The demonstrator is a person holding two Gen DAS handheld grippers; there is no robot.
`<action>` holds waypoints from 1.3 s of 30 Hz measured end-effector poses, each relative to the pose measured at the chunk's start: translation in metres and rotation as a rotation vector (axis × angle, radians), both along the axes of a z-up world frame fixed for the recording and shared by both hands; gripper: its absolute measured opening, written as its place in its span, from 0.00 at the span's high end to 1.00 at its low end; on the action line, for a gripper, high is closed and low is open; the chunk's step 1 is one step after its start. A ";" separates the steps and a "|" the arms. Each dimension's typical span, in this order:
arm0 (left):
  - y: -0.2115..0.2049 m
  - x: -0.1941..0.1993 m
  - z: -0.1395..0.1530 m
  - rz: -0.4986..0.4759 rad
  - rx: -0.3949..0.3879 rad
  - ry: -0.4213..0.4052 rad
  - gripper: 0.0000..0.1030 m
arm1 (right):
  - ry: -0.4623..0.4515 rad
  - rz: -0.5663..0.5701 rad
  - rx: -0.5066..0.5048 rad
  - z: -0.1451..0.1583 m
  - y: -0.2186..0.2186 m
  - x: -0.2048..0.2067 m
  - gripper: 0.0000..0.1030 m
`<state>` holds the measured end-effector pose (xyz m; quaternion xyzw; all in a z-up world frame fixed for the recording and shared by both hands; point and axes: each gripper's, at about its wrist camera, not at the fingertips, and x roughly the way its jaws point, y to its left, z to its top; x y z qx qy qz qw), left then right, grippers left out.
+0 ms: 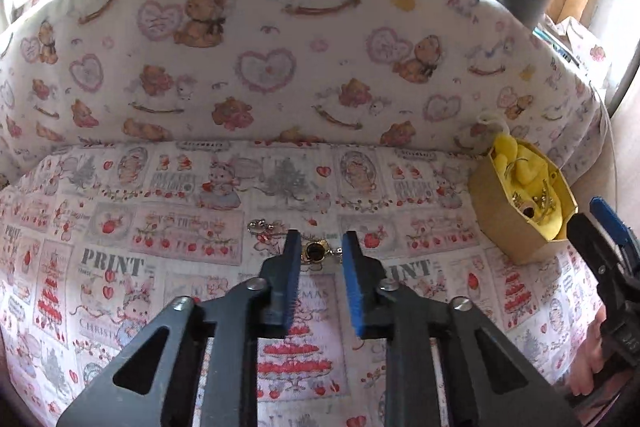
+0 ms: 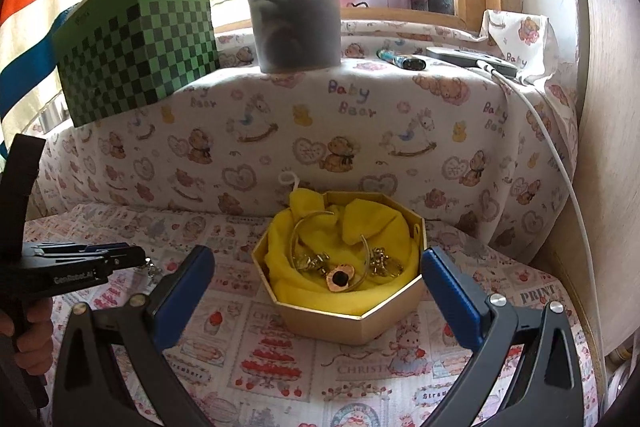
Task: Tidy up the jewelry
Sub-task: 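Lower the left tool onto the chain with black pendant and close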
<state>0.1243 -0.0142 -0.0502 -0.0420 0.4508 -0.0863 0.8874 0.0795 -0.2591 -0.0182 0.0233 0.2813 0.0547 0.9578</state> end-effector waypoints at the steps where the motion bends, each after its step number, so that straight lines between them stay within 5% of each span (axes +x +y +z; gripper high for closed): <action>1: 0.001 0.002 0.000 0.000 0.007 -0.002 0.85 | 0.001 0.000 -0.001 0.000 0.000 0.000 0.00; 15: -0.015 0.011 -0.010 0.000 0.047 -0.018 0.91 | 0.020 -0.007 0.009 -0.002 -0.003 0.004 0.00; 24: 0.004 -0.031 0.041 0.060 0.028 -0.192 0.91 | 0.085 0.003 0.037 0.000 0.000 0.001 0.00; 30: 0.027 -0.047 0.071 0.108 0.003 -0.301 0.91 | 0.098 0.135 0.080 0.016 0.022 -0.014 0.01; 35: 0.043 -0.042 0.071 0.175 0.042 -0.322 0.91 | 0.186 0.221 0.078 0.017 0.061 0.005 0.24; 39: 0.065 -0.039 0.072 0.219 0.029 -0.315 0.91 | 0.220 0.249 0.017 0.012 0.098 0.018 0.29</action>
